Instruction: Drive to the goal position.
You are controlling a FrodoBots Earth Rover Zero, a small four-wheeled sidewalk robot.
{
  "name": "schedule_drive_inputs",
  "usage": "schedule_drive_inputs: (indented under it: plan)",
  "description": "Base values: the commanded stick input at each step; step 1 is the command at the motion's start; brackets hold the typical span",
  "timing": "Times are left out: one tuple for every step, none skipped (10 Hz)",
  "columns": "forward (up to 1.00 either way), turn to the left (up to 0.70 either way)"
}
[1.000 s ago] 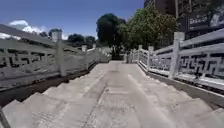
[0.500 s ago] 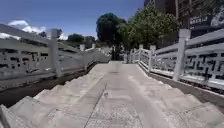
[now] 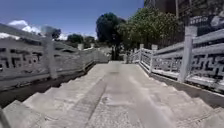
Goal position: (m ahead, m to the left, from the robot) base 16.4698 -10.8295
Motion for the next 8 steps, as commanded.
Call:
schedule_drive_inputs:
  plan:
    - [0.45, 0.0]
    - [0.45, 0.0]
    - [0.45, 0.0]
    - [0.45, 0.0]
    - [0.45, 0.0]
    - [0.45, 0.0]
    - [0.45, 0.0]
    - [0.45, 0.0]
